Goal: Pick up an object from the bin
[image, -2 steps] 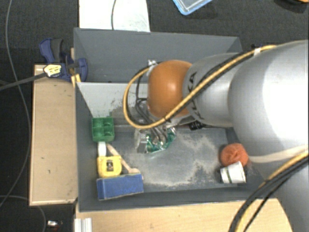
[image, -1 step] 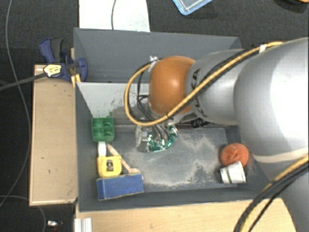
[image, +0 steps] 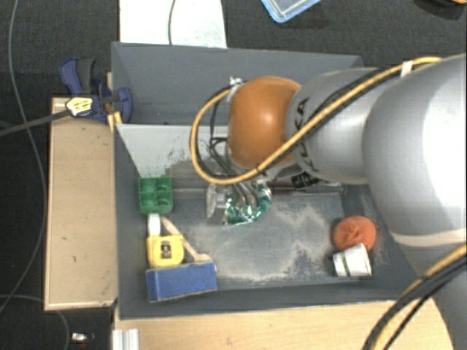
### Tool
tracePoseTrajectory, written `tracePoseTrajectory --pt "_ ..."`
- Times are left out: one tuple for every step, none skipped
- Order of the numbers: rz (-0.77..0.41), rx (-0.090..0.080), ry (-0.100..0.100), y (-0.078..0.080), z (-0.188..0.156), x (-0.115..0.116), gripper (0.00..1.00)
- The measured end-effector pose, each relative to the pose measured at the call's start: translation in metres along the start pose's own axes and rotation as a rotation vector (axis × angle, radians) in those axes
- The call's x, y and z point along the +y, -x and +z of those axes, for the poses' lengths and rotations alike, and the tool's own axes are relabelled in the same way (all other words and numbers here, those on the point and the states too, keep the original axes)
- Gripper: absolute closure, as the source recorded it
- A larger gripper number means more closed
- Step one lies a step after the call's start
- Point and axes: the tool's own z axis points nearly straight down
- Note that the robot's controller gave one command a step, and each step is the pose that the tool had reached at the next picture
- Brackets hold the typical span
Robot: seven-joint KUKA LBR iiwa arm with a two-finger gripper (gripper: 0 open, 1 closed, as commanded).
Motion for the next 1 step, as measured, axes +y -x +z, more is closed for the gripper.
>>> tracePoseTrajectory --pt "0.002 -0.004 0.002 0.0013 -0.0143 0.0002 1.00"
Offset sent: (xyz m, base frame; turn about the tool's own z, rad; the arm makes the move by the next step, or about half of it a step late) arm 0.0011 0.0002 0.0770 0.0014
